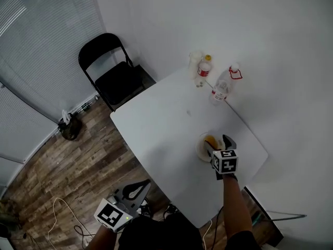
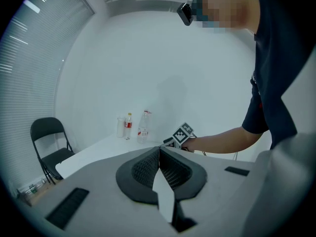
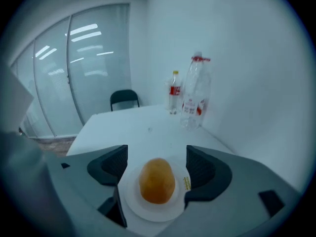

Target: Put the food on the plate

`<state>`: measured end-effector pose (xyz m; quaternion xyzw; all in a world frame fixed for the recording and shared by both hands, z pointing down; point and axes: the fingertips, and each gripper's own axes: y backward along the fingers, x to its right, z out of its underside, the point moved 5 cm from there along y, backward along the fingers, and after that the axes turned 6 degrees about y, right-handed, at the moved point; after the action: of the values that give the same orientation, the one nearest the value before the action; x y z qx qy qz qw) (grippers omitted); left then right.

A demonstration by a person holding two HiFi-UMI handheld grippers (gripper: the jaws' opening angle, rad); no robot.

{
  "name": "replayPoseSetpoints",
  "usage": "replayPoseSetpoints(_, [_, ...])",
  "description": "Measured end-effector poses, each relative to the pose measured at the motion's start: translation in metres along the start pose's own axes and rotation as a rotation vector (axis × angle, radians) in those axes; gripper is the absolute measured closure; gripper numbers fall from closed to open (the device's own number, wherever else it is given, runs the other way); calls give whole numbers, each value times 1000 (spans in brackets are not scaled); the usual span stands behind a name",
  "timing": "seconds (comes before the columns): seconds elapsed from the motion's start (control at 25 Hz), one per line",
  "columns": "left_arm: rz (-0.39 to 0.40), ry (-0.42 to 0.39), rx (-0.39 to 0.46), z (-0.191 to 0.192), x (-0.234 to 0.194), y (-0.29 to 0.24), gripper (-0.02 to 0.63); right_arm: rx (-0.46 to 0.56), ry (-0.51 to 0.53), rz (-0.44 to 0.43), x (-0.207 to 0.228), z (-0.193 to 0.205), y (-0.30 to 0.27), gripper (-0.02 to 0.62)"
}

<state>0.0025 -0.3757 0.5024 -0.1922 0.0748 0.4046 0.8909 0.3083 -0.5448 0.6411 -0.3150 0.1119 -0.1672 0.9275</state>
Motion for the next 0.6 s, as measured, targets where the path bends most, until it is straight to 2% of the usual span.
replayPoseSetpoints(0.2, [46, -42, 49, -24, 14, 13, 583, 234, -39, 36, -18, -41, 88, 233])
replayPoseSetpoints(0.28, [61, -61, 65, -31, 18, 19, 583, 322, -52, 63, -28, -53, 122, 334])
replayPoseSetpoints(0.48, [96, -123, 114, -53, 19, 33, 583, 445, -96, 147, -45, -64, 201, 402])
replayPoseSetpoints(0.6, [119, -145, 151, -71, 28, 48, 583, 492, -136, 209, -58, -61, 247, 495])
